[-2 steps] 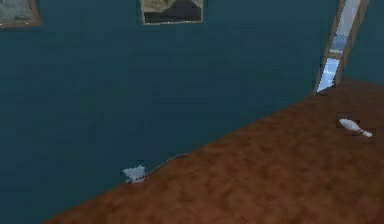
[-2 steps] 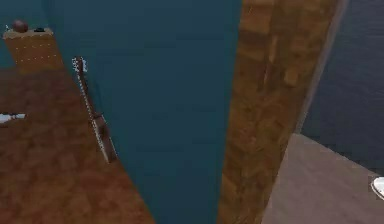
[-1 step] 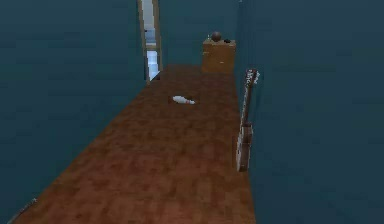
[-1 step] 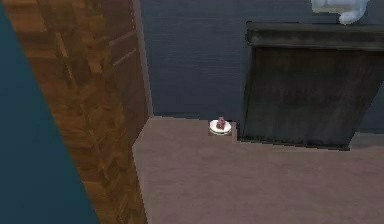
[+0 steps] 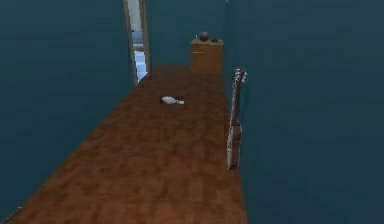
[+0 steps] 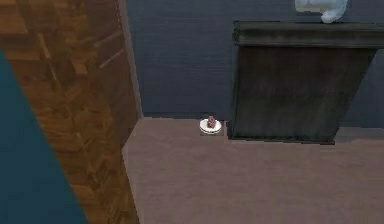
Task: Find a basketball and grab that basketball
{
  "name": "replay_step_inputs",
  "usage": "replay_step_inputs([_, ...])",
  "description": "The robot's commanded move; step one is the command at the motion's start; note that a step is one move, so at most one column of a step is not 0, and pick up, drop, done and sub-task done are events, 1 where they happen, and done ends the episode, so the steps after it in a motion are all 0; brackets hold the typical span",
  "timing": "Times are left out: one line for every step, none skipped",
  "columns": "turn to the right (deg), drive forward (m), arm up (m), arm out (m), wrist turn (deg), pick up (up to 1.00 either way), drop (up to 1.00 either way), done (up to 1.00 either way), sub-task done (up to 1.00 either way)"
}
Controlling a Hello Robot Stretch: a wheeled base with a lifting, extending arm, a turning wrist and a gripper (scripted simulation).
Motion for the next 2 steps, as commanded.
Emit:
replay_step_inputs([0.0,1.00,0.00,0.00,0.0,0.00,0.00,0.00,0.00])
replay_step_inputs([0.0,0.30,0.00,0.00,0.0,0.00,0.00,0.00,0.00])
